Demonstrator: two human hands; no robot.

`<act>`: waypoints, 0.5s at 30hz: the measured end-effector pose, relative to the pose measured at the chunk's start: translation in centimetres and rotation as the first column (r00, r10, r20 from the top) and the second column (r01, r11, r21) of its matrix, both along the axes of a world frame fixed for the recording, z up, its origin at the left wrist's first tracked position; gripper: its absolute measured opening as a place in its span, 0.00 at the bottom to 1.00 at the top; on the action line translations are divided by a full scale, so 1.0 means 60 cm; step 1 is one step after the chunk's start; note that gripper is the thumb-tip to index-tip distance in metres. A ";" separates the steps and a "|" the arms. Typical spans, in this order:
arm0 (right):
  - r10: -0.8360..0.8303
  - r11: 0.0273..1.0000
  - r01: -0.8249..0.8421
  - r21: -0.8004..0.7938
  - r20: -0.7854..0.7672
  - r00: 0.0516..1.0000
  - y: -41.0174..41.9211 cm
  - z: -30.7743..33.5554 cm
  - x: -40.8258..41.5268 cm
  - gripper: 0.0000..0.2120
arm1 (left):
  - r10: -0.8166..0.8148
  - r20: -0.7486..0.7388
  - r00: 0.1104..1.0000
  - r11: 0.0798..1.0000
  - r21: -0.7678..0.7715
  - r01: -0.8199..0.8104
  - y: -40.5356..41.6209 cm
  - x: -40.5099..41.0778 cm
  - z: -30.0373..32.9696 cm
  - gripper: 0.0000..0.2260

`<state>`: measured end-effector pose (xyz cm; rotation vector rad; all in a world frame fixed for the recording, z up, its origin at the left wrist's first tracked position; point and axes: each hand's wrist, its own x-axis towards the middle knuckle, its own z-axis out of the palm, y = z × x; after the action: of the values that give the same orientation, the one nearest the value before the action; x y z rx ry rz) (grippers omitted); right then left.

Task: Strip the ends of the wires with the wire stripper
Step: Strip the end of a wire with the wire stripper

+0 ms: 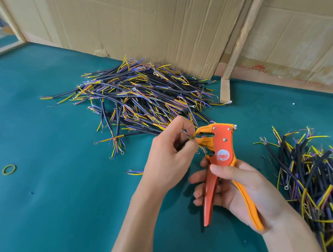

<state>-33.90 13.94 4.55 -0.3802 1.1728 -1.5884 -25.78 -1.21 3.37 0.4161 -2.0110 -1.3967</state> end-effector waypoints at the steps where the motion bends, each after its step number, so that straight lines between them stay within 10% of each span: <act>1: 0.002 1.000 -0.002 -0.002 -0.002 1.000 0.000 0.000 0.000 0.22 | 0.001 0.000 1.000 1.000 -0.015 -0.001 0.000 0.001 -0.001 0.10; 15: -0.033 0.999 0.033 0.006 0.003 0.999 0.010 0.003 -0.007 0.27 | -0.023 -0.109 0.994 0.980 0.194 0.044 -0.005 0.001 -0.005 0.07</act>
<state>-34.30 14.55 4.72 -0.3558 1.1865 -1.6132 -25.70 -1.53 3.06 0.3865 -1.8105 -1.6107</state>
